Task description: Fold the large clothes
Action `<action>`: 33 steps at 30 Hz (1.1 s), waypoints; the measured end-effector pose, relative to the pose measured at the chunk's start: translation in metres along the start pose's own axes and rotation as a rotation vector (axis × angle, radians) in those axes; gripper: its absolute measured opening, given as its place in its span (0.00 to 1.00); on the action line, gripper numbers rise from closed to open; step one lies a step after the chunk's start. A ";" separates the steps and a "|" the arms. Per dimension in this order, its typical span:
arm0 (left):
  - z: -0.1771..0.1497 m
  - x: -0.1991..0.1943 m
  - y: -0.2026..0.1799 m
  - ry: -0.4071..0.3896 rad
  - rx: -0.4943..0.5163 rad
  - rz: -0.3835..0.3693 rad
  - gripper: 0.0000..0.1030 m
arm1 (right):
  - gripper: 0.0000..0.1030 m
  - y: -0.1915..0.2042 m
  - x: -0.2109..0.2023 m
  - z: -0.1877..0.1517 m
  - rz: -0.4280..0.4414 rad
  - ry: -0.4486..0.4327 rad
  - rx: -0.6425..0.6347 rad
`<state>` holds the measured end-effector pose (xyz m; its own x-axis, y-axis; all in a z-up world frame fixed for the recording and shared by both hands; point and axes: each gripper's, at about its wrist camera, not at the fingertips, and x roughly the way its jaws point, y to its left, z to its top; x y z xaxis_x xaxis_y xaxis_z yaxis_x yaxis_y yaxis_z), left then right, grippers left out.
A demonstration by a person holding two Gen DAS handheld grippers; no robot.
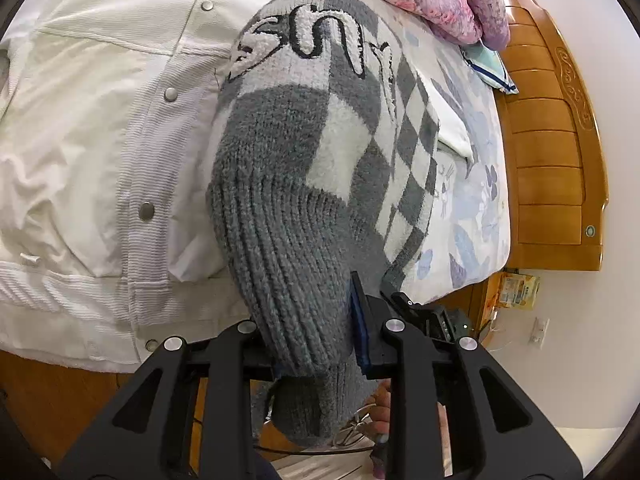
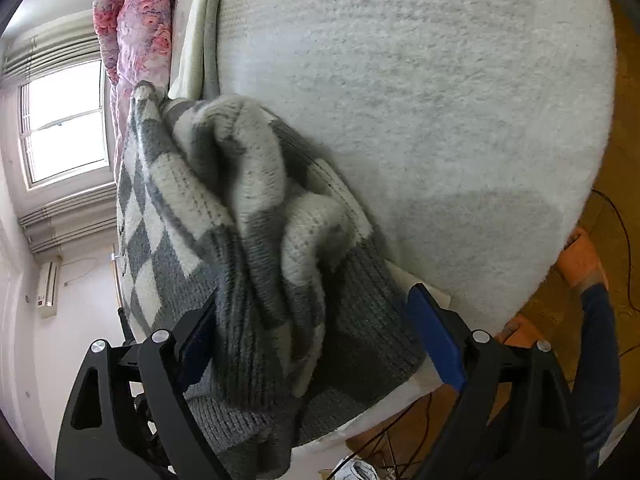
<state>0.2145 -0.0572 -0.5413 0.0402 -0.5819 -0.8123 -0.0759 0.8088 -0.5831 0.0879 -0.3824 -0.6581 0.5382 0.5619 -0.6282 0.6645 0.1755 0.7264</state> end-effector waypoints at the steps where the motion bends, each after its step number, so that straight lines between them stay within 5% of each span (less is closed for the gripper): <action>1: 0.000 0.000 0.001 0.001 -0.003 -0.005 0.24 | 0.84 0.000 0.000 0.002 0.002 0.011 0.006; 16: 0.001 0.001 0.019 0.030 -0.033 -0.025 0.25 | 0.68 0.016 0.028 0.033 0.057 0.103 -0.034; 20: -0.001 0.006 0.026 0.049 -0.031 0.000 0.25 | 0.42 0.033 0.016 0.027 0.020 0.093 -0.078; 23: -0.003 0.009 0.033 0.061 -0.034 0.010 0.28 | 0.38 0.049 0.008 0.027 0.010 0.077 -0.119; 26: -0.003 0.011 0.044 0.092 -0.064 0.020 0.37 | 0.38 0.049 0.017 0.032 -0.016 0.086 -0.128; 29: -0.002 0.006 0.055 0.080 -0.093 -0.006 0.68 | 0.38 0.037 0.026 0.036 -0.004 0.093 -0.100; 33: 0.014 0.004 0.073 0.049 -0.126 -0.024 0.76 | 0.40 0.036 0.030 0.039 0.004 0.102 -0.118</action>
<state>0.2227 0.0007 -0.5876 -0.0050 -0.6067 -0.7949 -0.2004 0.7794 -0.5936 0.1483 -0.3913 -0.6613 0.4814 0.6407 -0.5981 0.5935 0.2639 0.7603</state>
